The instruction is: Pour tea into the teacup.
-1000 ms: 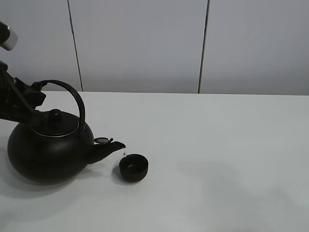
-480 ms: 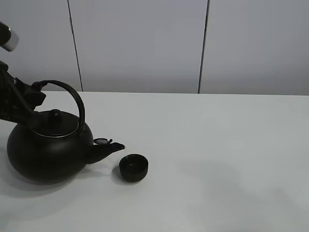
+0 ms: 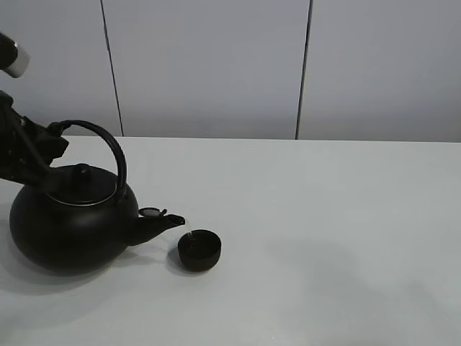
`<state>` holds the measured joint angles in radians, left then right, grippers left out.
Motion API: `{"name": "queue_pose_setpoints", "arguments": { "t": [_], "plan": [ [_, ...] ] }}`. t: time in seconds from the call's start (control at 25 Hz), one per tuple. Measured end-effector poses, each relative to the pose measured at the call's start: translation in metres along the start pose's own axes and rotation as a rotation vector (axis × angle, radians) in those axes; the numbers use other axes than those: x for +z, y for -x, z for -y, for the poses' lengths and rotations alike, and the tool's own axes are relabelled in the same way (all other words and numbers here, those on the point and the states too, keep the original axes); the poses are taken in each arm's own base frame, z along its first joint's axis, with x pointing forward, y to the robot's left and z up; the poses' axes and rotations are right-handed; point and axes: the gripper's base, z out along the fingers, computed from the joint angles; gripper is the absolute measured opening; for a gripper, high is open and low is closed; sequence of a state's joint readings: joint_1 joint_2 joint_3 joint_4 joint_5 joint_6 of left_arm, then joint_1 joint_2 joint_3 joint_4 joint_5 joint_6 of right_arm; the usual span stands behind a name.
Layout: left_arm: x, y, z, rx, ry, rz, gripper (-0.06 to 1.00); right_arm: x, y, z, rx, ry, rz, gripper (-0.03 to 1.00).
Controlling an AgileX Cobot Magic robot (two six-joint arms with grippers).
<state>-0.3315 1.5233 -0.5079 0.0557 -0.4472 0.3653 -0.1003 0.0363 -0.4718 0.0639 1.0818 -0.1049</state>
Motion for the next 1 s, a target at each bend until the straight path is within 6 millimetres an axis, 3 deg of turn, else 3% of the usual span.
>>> {"name": "queue_pose_setpoints", "arguments": {
  "t": [0.8, 1.0],
  "plan": [
    [0.0006, 0.0011, -0.0007, 0.009, 0.0, -0.003, 0.12, 0.0, 0.0, 0.0, 0.0, 0.0, 0.0, 0.47],
    [0.0006, 0.0016, -0.0017, -0.158, 0.012, 0.004, 0.12, 0.0, 0.0, 0.0, 0.0, 0.0, 0.0, 0.47]
  ]
}}
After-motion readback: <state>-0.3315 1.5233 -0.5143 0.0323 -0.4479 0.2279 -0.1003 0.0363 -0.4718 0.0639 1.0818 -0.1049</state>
